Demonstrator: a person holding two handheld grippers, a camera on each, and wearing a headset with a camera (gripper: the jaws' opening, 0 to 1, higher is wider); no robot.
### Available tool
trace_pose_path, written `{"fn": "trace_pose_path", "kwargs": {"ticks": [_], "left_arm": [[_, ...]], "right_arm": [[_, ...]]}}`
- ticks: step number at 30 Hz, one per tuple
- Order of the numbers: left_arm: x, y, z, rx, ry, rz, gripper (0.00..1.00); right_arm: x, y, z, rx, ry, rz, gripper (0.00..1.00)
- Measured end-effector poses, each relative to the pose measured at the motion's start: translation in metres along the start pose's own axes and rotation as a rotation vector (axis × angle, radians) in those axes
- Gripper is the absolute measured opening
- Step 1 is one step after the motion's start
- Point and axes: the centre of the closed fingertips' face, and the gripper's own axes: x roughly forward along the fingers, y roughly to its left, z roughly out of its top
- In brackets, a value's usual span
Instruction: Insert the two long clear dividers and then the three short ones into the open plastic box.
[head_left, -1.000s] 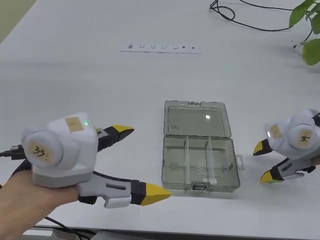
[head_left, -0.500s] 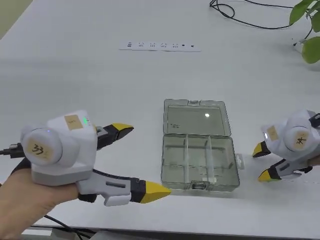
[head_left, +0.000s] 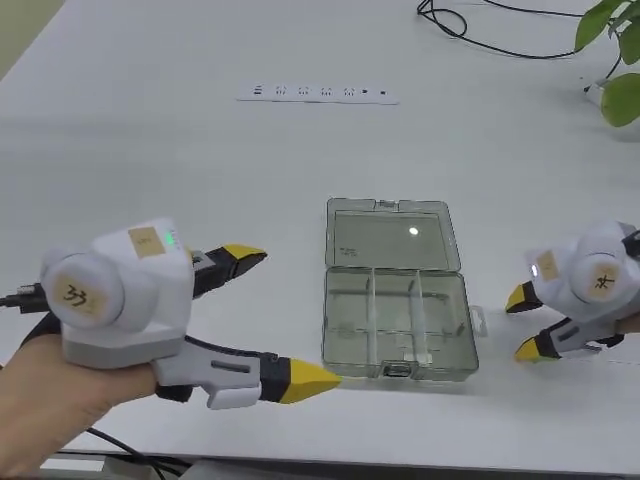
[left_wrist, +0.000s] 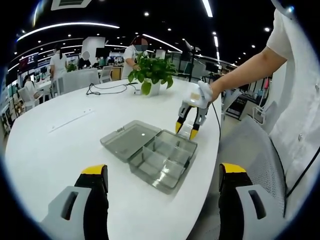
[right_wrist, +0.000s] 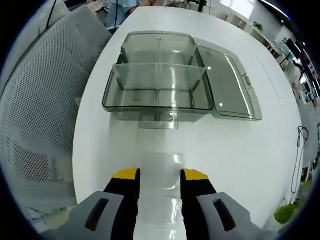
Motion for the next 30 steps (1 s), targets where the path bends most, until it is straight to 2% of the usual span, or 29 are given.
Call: {"fn": "trace_pose_path", "kwargs": {"ticks": [12,16,22,30], "left_arm": [[-0.004,0.003,0.005,-0.004,-0.002,0.012,0.93],[-0.005,0.001,0.009,-0.011,-0.003,0.007,0.92],[-0.005,-0.001,0.022,-0.042,-0.031,0.004,0.87],[-0.002,-0.011,0.039,-0.11,-0.064,-0.02,0.84]], "right_arm": [[-0.028,-0.002,0.012,0.041,-0.061,-0.087,0.32],[-0.04,0.001,0.018,0.025,-0.071,-0.116,0.32],[-0.063,0.005,0.035,0.006,-0.095,-0.158,0.32],[-0.086,0.007,0.056,-0.018,-0.125,-0.213,0.32]]}}
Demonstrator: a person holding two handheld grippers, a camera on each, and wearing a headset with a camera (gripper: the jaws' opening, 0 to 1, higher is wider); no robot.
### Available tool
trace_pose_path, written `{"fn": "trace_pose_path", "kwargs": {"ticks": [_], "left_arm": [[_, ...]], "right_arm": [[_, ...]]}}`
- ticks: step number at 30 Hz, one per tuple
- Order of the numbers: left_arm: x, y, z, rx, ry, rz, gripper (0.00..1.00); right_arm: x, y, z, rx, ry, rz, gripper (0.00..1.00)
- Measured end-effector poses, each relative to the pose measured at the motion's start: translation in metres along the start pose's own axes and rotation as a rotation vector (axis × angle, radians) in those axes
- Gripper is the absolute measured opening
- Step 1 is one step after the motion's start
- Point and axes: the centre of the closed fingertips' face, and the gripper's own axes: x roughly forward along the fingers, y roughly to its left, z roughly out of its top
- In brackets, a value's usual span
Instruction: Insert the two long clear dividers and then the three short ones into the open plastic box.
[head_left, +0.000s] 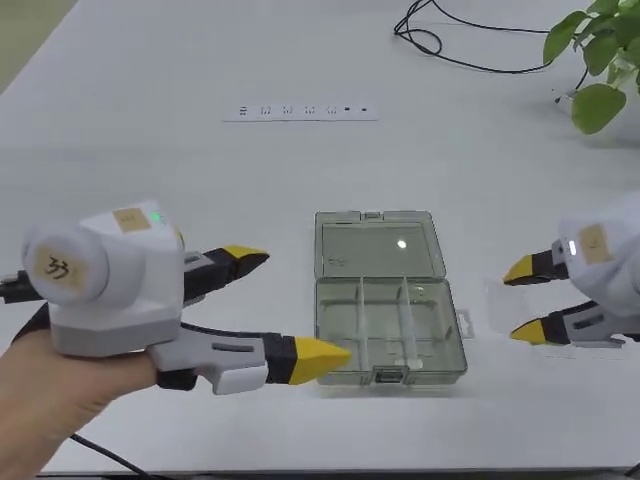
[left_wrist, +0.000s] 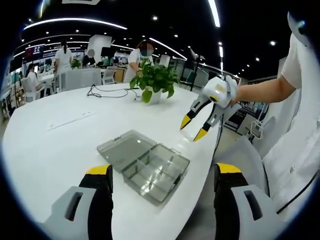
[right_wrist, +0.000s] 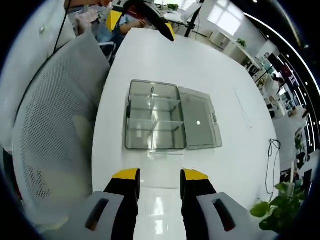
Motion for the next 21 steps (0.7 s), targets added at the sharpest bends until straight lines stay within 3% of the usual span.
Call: {"fn": "trace_pose_path", "kwargs": {"ticks": [4,6,14,21], "left_arm": [[0.005,-0.008,0.008,-0.058,-0.019,-0.025,0.79],[0.009,-0.015,0.012,-0.124,-0.027,-0.046,0.76],[0.025,-0.033,0.028,-0.277,-0.068,-0.111,0.59],[0.037,-0.052,0.038,-0.352,-0.09,-0.175,0.48]], "right_arm": [[-0.016,0.002,0.021,-0.016,-0.018,-0.032,0.32],[-0.023,0.003,0.032,-0.023,-0.028,-0.044,0.32],[-0.041,0.006,0.072,-0.049,-0.067,-0.078,0.32],[-0.05,0.008,0.099,-0.073,-0.089,-0.094,0.32]]}}
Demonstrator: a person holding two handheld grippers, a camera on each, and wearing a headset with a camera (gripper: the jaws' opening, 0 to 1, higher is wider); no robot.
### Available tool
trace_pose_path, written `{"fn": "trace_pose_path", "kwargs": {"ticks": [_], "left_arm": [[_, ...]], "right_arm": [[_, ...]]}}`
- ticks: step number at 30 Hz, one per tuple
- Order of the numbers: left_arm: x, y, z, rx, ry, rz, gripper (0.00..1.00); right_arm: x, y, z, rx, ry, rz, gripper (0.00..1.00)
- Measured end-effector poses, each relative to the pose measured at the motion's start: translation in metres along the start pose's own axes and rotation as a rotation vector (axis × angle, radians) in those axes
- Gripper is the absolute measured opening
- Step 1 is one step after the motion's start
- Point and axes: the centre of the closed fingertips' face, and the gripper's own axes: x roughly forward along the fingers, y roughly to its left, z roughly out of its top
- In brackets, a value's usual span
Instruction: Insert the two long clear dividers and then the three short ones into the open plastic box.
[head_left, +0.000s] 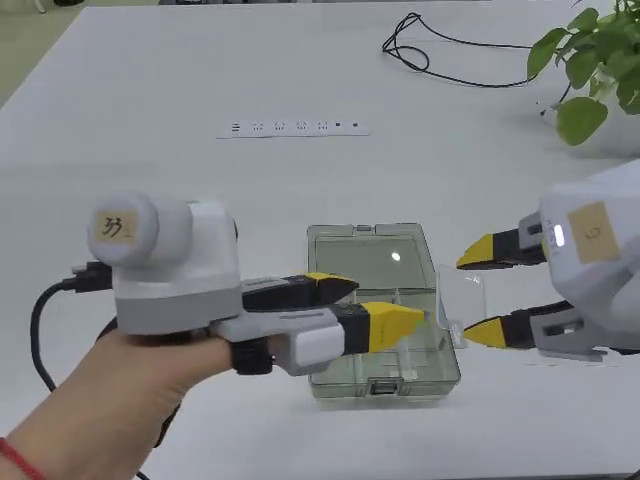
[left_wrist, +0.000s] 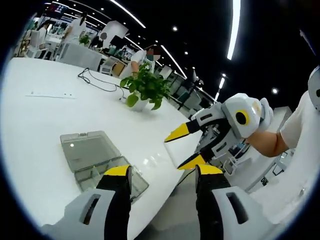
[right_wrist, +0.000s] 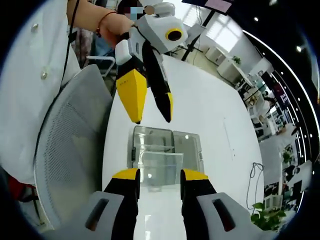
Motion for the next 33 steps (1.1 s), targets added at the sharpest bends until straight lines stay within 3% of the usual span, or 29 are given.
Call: {"fn": "trace_pose_path", "kwargs": {"ticks": [6,16,24,33], "left_arm": [[0.008,-0.01,0.002,-0.093,-0.03,-0.037,0.33],[0.012,-0.015,0.0,-0.177,-0.044,-0.077,0.17],[0.014,-0.02,-0.002,-0.207,-0.033,-0.102,0.06],[0.014,-0.022,-0.001,-0.23,-0.04,-0.119,0.01]], "right_arm": [[-0.003,0.003,0.017,-0.025,-0.015,-0.002,0.32],[-0.004,0.004,0.028,-0.054,-0.018,-0.008,0.32],[-0.005,0.005,0.035,-0.066,-0.022,-0.005,0.32],[-0.006,0.006,0.037,-0.077,-0.021,-0.003,0.32]]}}
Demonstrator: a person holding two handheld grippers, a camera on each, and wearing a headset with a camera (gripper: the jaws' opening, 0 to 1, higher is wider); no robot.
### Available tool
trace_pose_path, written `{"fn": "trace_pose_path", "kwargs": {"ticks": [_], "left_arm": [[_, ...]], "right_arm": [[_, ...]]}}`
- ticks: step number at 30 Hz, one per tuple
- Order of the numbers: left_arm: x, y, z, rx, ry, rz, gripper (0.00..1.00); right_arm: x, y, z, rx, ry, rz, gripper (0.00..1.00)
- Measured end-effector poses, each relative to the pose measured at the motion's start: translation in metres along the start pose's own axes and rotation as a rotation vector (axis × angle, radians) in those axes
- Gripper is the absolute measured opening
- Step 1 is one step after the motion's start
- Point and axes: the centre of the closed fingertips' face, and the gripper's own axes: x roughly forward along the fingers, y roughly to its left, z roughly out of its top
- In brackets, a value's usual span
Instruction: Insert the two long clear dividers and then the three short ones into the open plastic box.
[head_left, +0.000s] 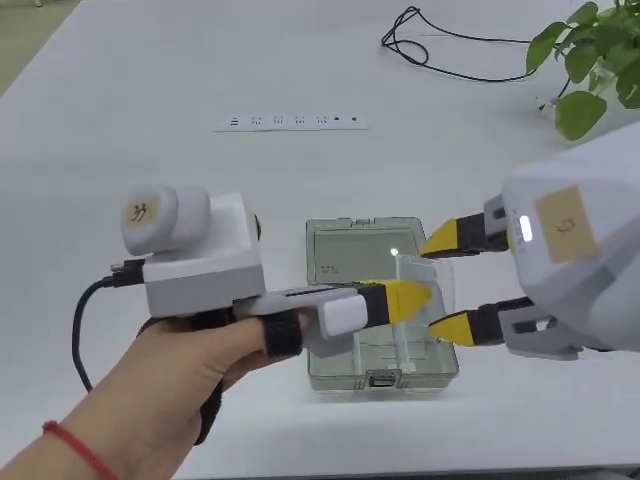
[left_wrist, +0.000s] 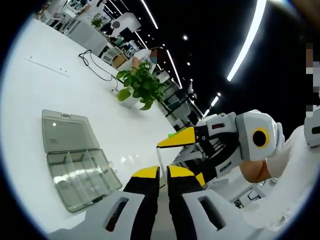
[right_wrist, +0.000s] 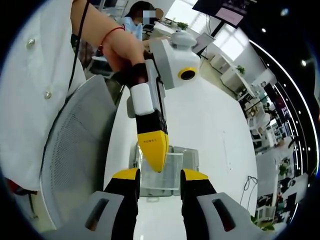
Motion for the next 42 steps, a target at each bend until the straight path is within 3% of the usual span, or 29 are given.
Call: {"fn": "trace_pose_path", "kwargs": {"ticks": [22,26,30,33,35,37,40,42], "left_arm": [[-0.002,0.002,-0.002,-0.071,-0.025,0.004,0.0],[-0.002,0.003,-0.003,-0.058,-0.027,0.005,0.0],[-0.005,0.005,-0.005,0.056,-0.005,0.015,0.0],[-0.007,0.002,-0.008,0.144,0.017,-0.004,0.0],[-0.009,-0.001,-0.012,0.239,0.045,-0.021,0.0],[-0.009,-0.007,-0.017,0.332,0.072,-0.049,0.0],[-0.011,-0.014,-0.019,0.375,0.082,-0.092,0.0],[-0.012,-0.02,-0.02,0.435,0.083,-0.127,0.0]], "right_arm": [[0.0,0.003,0.001,-0.029,0.008,-0.001,0.33],[-0.004,0.0,0.006,-0.003,-0.019,0.002,0.34],[-0.011,-0.004,0.007,0.056,-0.06,0.019,0.33],[-0.016,-0.01,0.004,0.107,-0.09,0.044,0.32],[-0.02,-0.013,0.004,0.16,-0.125,0.08,0.3],[-0.025,-0.01,0.007,0.21,-0.168,0.151,0.26],[-0.029,-0.003,0.011,0.251,-0.219,0.25,0.22],[-0.032,0.001,0.012,0.26,-0.231,0.306,0.19]]}}
